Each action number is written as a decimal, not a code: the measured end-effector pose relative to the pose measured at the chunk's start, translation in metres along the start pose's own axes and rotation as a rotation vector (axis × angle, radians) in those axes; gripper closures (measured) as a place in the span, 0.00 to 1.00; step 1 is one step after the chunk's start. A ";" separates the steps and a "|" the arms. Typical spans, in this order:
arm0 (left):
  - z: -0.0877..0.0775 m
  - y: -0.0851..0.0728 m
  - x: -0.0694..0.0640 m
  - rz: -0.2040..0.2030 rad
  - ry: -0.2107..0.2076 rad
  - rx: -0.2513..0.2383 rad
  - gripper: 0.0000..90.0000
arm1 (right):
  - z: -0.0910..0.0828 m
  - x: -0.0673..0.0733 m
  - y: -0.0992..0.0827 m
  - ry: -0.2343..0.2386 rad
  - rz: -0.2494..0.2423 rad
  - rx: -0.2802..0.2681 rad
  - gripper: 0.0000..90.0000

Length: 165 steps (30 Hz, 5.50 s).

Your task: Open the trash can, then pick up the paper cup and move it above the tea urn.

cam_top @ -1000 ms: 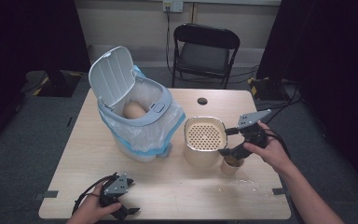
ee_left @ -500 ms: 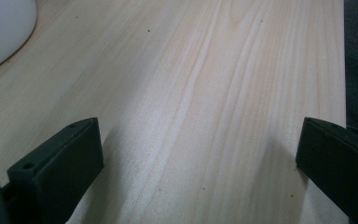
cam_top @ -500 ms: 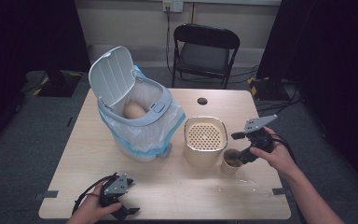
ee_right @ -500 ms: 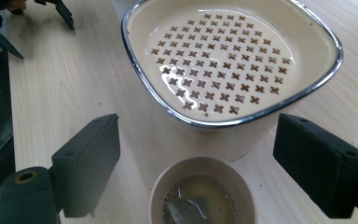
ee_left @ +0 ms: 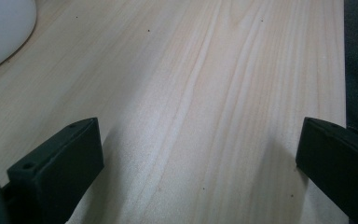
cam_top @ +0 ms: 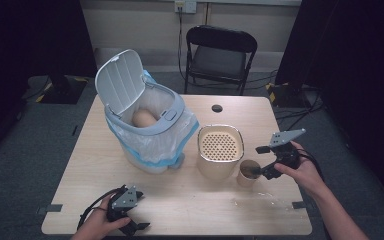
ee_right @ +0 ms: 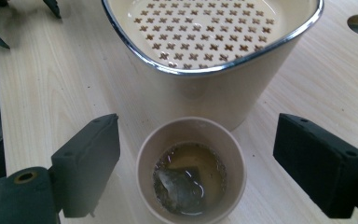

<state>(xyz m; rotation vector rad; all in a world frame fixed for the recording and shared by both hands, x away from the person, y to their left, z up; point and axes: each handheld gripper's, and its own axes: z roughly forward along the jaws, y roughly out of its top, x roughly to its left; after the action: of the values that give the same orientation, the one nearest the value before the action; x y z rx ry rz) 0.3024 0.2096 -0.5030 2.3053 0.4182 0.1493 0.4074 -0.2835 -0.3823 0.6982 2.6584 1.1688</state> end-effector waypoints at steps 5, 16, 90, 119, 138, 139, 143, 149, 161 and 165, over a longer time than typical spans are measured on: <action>0.000 0.000 0.000 0.000 0.001 -0.002 0.00 | -0.004 -0.002 -0.012 -0.014 0.014 -0.005 0.16; 0.000 0.000 0.000 0.000 0.002 0.001 0.00 | -0.013 -0.007 -0.035 -0.039 0.057 -0.009 0.16; 0.000 0.000 0.000 -0.003 0.004 -0.002 0.00 | 0.053 -0.006 -0.077 0.062 0.104 -0.104 0.22; 0.000 0.000 0.000 -0.003 0.004 -0.003 0.00 | 0.053 -0.003 -0.075 0.036 0.047 -0.123 0.29; 0.000 0.000 0.000 -0.003 0.004 -0.003 0.00 | 0.013 -0.017 -0.053 -0.012 0.076 -0.120 0.30; 0.000 0.000 0.000 -0.003 0.004 -0.002 0.00 | 0.012 -0.017 -0.052 -0.013 0.077 -0.118 0.30; 0.000 0.000 0.000 -0.003 0.004 -0.003 0.00 | 0.006 -0.021 -0.044 -0.033 0.086 -0.110 0.30; 0.000 0.000 0.000 -0.003 0.004 -0.003 0.00 | 0.001 -0.025 -0.036 -0.049 0.094 -0.109 0.30; 0.000 0.000 0.000 -0.002 0.004 -0.001 0.00 | -0.005 -0.034 -0.012 -0.086 0.087 -0.099 0.31; 0.000 0.000 0.000 -0.003 0.004 -0.004 0.00 | -0.007 -0.036 -0.001 -0.085 0.073 -0.095 0.31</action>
<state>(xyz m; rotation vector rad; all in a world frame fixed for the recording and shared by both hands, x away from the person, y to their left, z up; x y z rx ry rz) 0.3020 0.2092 -0.5033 2.3004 0.4230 0.1535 0.4366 -0.3054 -0.3799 0.8152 2.5090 1.2454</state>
